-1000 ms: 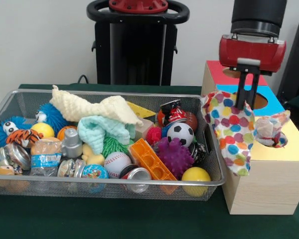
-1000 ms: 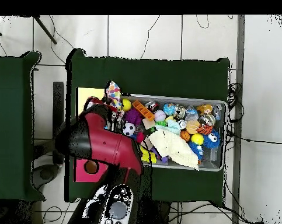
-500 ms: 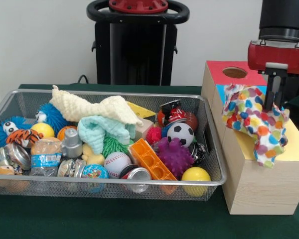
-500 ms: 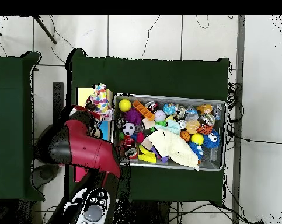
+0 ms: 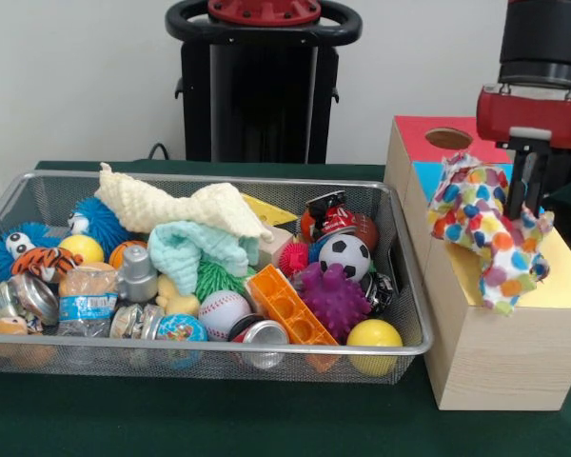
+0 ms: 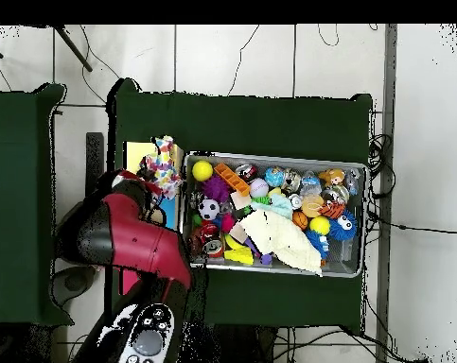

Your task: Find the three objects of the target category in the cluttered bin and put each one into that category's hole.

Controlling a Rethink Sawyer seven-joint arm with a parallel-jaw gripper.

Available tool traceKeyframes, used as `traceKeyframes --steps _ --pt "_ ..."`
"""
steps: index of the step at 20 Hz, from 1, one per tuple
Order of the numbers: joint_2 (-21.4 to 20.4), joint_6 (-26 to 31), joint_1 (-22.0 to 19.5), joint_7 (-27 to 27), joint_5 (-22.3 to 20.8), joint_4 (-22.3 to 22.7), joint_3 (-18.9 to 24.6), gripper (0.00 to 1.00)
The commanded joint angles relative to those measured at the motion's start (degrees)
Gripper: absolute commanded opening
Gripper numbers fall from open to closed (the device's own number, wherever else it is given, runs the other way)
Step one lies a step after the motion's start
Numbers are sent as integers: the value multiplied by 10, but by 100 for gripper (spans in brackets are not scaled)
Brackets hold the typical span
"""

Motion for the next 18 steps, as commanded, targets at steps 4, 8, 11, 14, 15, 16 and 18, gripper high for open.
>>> traceKeyframes --steps 4,8,11,14,15,16,18 --pt "79 -23 -32 153 53 -24 70 0" --pt "90 -14 -26 157 71 -31 71 0" --pt "93 -3 -15 159 87 -32 61 0" --pt "92 15 -1 159 99 -33 45 0" --pt "94 24 7 162 106 -35 36 0" --pt "95 32 14 165 112 -37 27 0" --pt "100 55 34 172 123 -49 2 0"
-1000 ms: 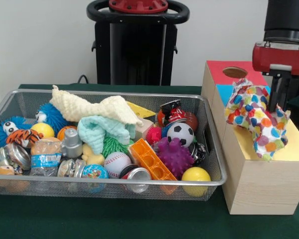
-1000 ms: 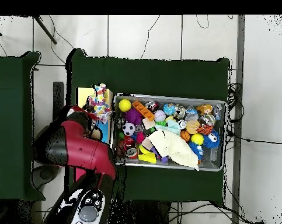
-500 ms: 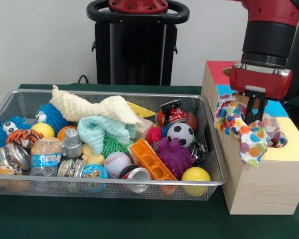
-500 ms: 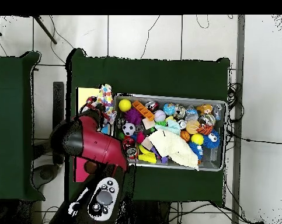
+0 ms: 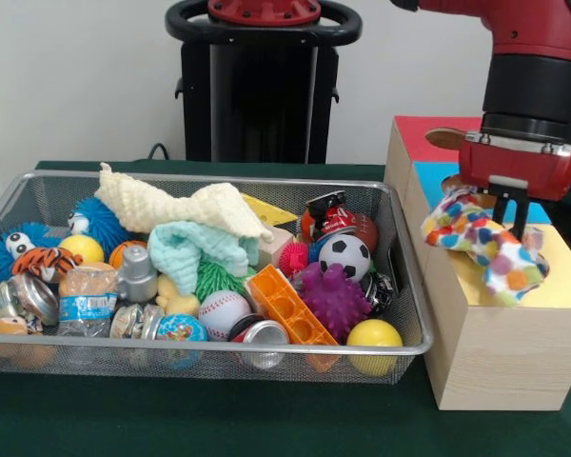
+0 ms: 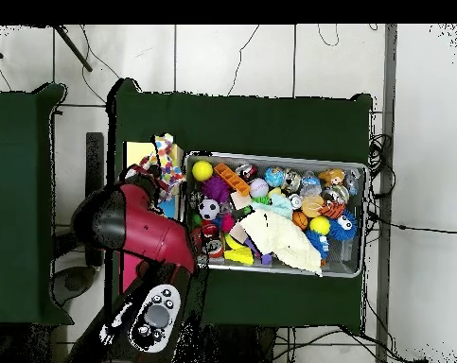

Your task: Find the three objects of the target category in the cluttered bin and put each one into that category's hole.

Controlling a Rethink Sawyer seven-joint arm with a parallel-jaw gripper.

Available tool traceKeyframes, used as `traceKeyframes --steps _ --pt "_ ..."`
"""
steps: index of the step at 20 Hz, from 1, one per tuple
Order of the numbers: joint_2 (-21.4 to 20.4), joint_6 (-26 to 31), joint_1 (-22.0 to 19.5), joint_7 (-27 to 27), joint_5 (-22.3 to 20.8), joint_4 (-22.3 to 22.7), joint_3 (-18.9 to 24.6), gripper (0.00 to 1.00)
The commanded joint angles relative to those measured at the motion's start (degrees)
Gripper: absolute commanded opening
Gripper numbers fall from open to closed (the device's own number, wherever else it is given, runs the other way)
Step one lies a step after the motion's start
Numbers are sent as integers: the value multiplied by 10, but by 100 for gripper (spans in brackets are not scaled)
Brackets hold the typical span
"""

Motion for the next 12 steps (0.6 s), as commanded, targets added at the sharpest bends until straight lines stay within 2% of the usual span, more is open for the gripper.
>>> traceKeyframes --steps 1,4,10,12 --pt "43 67 42 176 58 -31 -9 0" --pt "49 86 54 179 69 -46 -26 0" --pt "66 48 28 157 79 -41 15 0" --pt "74 50 26 154 82 -44 16 0"
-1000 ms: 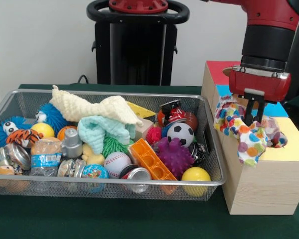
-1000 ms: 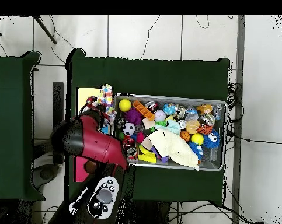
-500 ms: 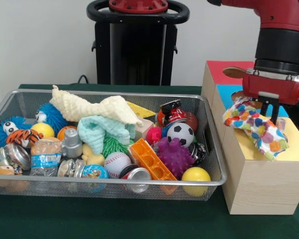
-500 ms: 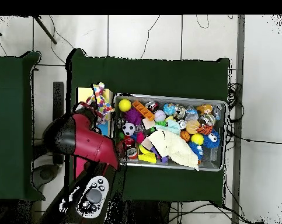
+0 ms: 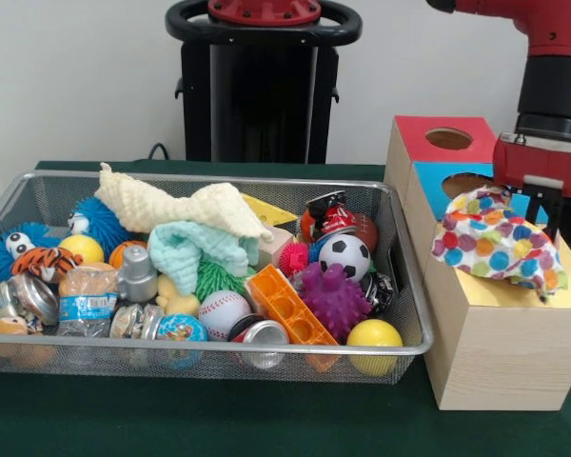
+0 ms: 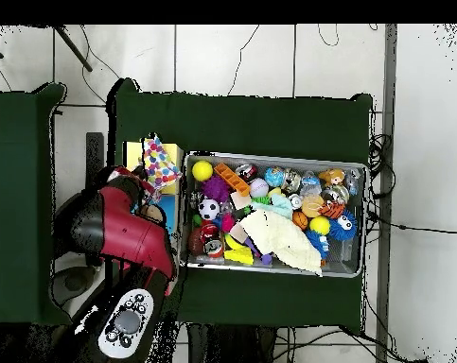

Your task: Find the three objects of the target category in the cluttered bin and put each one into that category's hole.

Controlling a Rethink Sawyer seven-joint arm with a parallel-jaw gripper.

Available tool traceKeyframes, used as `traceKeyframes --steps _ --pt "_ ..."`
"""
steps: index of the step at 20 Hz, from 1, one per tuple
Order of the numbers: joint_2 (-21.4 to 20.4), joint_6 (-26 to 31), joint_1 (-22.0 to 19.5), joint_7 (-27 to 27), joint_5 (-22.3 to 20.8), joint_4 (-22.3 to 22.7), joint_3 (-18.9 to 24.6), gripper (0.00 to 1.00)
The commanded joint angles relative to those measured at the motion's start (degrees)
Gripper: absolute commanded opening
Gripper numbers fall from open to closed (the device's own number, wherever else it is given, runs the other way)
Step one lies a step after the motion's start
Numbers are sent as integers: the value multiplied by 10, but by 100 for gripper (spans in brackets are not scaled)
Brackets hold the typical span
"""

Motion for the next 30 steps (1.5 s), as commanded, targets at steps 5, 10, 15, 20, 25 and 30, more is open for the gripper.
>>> traceKeyframes --steps 5,10,15,20,25,30 --pt "53 62 -38 148 39 -27 56 0" --pt "80 73 -33 151 43 -41 31 0" --pt "103 103 -23 172 53 -49 10 0" --pt "113 106 -3 165 43 -55 -29 0" --pt "100 148 15 177 35 -61 -61 0" --pt "109 171 20 184 34 -77 -79 0"
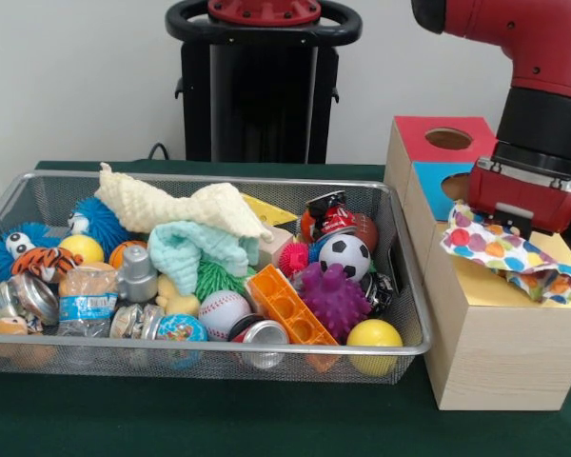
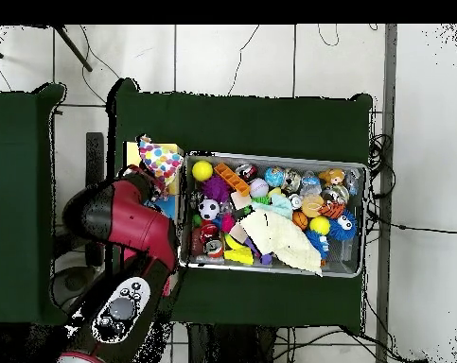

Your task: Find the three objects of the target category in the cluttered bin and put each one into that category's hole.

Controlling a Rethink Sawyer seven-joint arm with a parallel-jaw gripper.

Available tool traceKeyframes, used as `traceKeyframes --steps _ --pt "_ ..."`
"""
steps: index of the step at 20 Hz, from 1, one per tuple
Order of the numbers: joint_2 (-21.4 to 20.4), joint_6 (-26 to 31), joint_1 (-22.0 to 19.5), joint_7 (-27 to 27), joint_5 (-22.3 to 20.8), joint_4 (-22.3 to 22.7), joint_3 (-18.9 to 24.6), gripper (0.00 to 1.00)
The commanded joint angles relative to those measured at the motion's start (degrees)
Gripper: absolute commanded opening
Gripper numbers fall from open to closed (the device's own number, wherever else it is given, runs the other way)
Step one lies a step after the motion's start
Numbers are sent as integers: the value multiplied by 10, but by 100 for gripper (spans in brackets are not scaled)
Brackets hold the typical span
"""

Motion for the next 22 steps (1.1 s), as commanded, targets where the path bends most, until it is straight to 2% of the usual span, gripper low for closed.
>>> traceKeyframes --steps 1,9,11,15,17,22 --pt "38 104 -1 186 13 -25 -7 0" --pt "50 140 15 207 14 -55 -34 0" --pt "47 138 14 205 15 -52 -28 0" --pt "26 157 20 212 10 -38 -31 0" --pt "23 191 32 231 2 -51 -51 0" --pt "2 186 20 215 -8 -39 -42 0"
